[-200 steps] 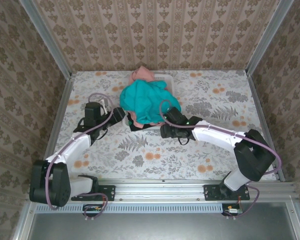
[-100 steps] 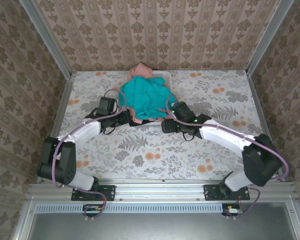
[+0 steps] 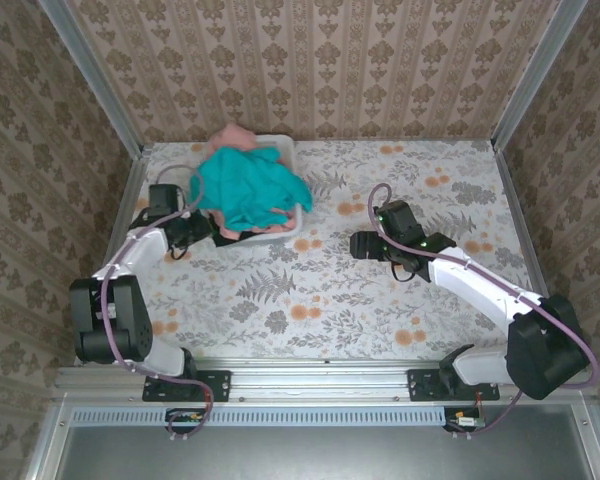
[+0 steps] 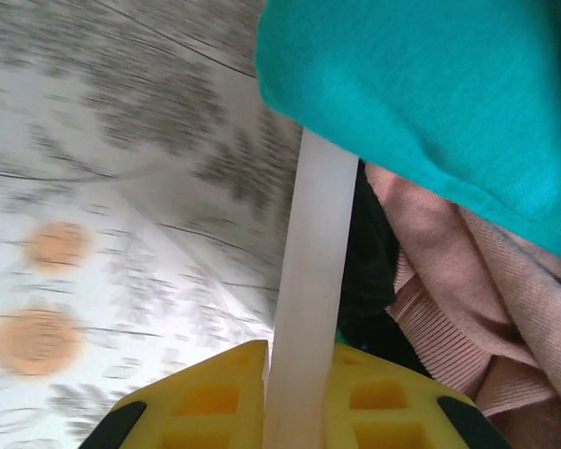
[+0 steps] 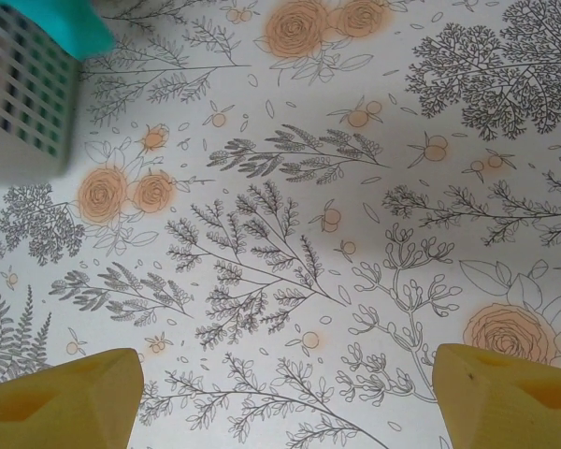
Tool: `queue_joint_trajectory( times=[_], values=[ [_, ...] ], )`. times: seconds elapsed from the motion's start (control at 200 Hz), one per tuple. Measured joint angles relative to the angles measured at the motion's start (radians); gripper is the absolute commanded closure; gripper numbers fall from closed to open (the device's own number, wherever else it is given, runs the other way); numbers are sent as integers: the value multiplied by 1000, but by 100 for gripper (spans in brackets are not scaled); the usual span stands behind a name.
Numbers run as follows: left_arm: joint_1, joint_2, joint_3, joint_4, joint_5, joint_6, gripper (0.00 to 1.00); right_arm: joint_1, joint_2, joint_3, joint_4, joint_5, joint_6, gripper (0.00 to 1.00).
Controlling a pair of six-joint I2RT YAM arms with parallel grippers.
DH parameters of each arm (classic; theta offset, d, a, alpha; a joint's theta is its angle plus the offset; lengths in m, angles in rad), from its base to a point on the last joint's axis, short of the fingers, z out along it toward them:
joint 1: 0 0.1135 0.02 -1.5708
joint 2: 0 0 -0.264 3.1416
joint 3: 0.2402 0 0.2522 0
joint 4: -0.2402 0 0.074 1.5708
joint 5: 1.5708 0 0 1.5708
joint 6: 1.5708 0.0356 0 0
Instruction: Fold and stack the t-shirts
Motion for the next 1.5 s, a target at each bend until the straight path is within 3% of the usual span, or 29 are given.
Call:
queue_joint_trajectory(
  times=[0.215,0.34,0.435,0.51,0.635,0.715,0.81,1.045,1.105,1.225,1.43,1.5],
  values=[
    [163,68,110,-35,-69,58,43,-8,11,-1,25,-11,0,17],
    [145,66,210,-83,-124,84,38,-10,15,-1,27,-11,0,17],
    [80,16,252,-130,-202,91,36,-15,15,-2,35,-11,0,17],
    [-17,-40,271,-174,-276,92,37,-24,15,-8,42,-11,0,17],
    [-251,-69,334,-225,-365,77,41,-46,15,-22,43,-12,-1,17],
    [-386,-13,394,-240,-386,56,48,-60,15,-23,43,-15,-2,17],
    [-469,124,490,-268,-396,31,52,-71,15,-24,45,-22,-10,17],
    [-486,453,659,-326,-436,6,57,-82,-7,-47,56,-34,-23,17],
    [-486,486,665,-337,-443,3,64,-88,-22,-56,58,-36,-23,17],
    [-485,492,665,-356,-448,10,79,-100,-41,-67,63,-37,-23,17],
    [-457,420,565,-326,-442,93,95,-108,-36,-68,84,-56,-22,17],
    [-421,377,513,-317,-422,150,95,-108,-27,-68,93,-64,-22,17]
  ],
)
